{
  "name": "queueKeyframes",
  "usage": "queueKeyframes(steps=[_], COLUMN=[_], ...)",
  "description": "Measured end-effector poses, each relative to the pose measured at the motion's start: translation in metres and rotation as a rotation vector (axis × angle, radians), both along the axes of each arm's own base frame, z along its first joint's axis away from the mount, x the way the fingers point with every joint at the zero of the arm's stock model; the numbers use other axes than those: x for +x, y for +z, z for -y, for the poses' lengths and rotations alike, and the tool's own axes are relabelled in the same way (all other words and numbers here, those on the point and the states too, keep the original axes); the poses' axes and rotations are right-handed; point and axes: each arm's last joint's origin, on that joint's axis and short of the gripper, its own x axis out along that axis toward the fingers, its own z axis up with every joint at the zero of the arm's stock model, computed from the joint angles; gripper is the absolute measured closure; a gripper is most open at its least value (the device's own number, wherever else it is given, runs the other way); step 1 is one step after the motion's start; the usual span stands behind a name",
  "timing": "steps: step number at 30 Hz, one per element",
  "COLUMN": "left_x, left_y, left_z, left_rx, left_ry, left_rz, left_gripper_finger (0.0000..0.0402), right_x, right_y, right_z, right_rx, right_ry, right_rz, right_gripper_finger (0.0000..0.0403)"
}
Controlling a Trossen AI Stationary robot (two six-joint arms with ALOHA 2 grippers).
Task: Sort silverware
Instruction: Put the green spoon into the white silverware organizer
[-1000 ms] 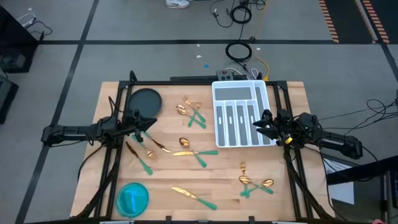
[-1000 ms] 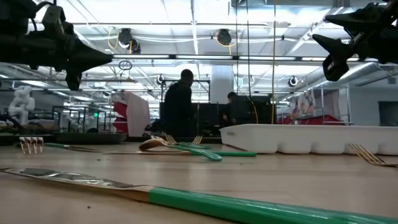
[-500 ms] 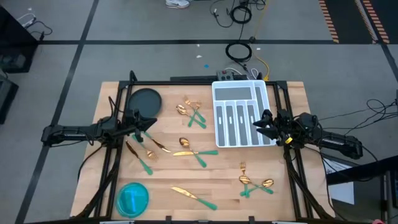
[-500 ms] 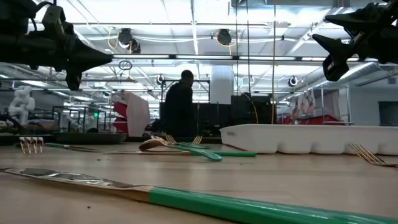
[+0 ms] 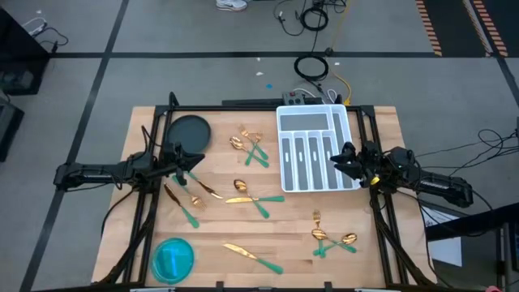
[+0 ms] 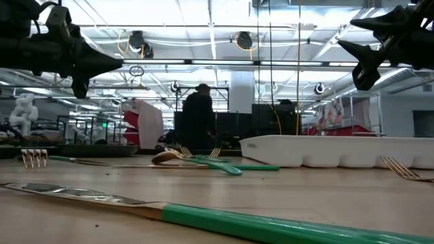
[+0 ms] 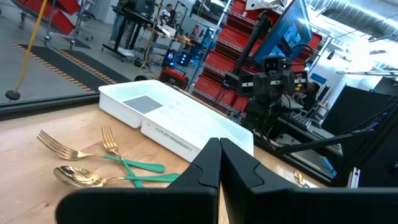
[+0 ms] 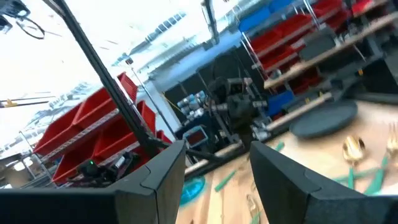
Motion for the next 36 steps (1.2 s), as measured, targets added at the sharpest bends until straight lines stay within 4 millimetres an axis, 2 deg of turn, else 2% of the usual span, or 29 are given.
queueKeyframes(steps=[5,13,15,18,24,27,30,32,36], left_x=[0.0,0.0,0.0,-0.001,-0.004,-0.008,-0.014,-0.015,-0.016], left_y=[0.0,0.0,0.002,0.009,0.023,0.033,0.044,0.05,0.073], left_z=[0.0,0.0,-0.001,-0.002,-0.002,-0.003,-0.005,-0.004,0.001], left_rx=[0.0,0.002,0.049,0.115,0.106,0.132,0.115,0.113,0.16], left_ry=[0.0,0.001,0.035,0.092,0.098,0.142,0.217,0.196,0.038], left_rz=[0.0,0.001,0.007,0.054,0.212,0.308,0.426,0.443,0.481], left_gripper_finger=[0.0395,0.0395,0.0395,0.0395,0.0395,0.0395,0.0395,0.0395,0.0395], right_x=[0.0,0.0,-0.001,-0.002,-0.008,-0.014,-0.024,-0.03,-0.037], right_y=[0.0,0.001,0.001,0.002,0.017,0.033,0.063,0.085,0.132], right_z=[0.001,0.005,0.006,0.008,0.009,0.007,0.005,0.003,0.001], right_rx=[0.037,0.203,0.233,0.259,0.223,0.157,0.045,-0.033,-0.162], right_ry=[-0.022,-0.111,-0.15,-0.204,-0.275,-0.307,-0.35,-0.383,-0.4], right_rz=[0.002,0.025,0.034,0.062,0.227,0.292,0.288,0.221,0.023], right_gripper_finger=[0.0227,0.0227,0.0227,0.0227,0.0227,0.0227,0.0227,0.0227,0.0227])
